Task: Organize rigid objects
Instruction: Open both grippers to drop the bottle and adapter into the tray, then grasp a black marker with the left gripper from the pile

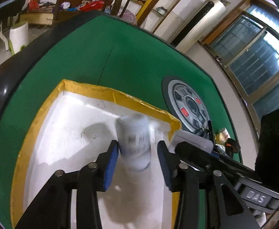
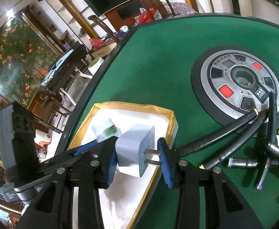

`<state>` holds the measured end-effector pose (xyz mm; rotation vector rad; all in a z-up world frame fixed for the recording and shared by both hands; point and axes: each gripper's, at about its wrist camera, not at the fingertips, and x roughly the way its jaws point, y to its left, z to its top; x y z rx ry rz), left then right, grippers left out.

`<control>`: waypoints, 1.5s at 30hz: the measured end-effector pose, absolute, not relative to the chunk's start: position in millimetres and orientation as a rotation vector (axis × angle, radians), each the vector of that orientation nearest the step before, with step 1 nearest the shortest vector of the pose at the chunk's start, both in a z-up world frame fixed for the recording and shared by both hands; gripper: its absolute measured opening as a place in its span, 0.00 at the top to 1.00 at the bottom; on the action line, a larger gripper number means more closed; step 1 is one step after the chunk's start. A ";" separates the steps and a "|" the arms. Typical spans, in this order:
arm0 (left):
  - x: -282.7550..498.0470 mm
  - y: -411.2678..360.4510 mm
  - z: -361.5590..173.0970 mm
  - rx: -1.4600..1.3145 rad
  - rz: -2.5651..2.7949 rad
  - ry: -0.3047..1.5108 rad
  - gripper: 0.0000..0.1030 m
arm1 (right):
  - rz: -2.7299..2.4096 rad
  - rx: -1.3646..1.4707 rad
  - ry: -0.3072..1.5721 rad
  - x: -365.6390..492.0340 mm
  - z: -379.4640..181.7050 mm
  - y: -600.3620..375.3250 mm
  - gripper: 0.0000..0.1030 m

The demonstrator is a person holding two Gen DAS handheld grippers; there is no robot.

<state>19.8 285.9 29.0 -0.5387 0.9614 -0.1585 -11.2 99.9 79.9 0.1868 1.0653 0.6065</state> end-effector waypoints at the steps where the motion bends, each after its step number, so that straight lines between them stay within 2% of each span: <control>1: 22.2 286.2 25.2 -0.559 -0.163 0.972 0.54 | 0.608 0.190 1.067 -9.8 79.1 100.0 0.61; 4: 24.5 288.1 20.8 -0.569 -0.159 0.976 0.53 | 0.608 0.191 1.066 -10.7 79.4 100.7 0.61; 11: 8.5 281.9 31.3 -0.552 -0.139 0.915 0.41 | 0.587 0.202 0.990 -18.5 93.2 83.6 0.61; 14: -3.2 274.4 28.4 -0.567 -0.122 0.902 0.36 | 0.564 0.203 0.933 -29.8 100.5 64.7 0.57; 18: -6.5 255.8 14.2 -0.546 -0.129 0.984 0.36 | 0.529 0.202 0.892 -44.1 100.1 32.7 0.57; 24: -28.4 247.6 15.8 -0.540 -0.128 1.006 0.36 | 0.488 0.254 0.865 -60.8 100.7 -17.8 0.57; 32: -51.5 247.7 47.7 -0.539 -0.203 0.892 0.36 | 0.402 0.330 0.809 -83.3 101.6 -93.3 0.57; 35: -59.0 226.1 74.4 -0.438 -0.220 0.829 0.36 | 0.346 0.352 0.770 -87.7 102.1 -125.4 0.53; 38: -54.3 195.5 87.1 -0.341 -0.237 0.842 0.31 | 0.285 0.394 0.740 -86.5 96.9 -156.8 0.51; 45: -8.6 135.3 75.9 -0.256 -0.243 0.963 0.31 | 0.134 0.380 0.642 -70.7 84.3 -200.4 0.51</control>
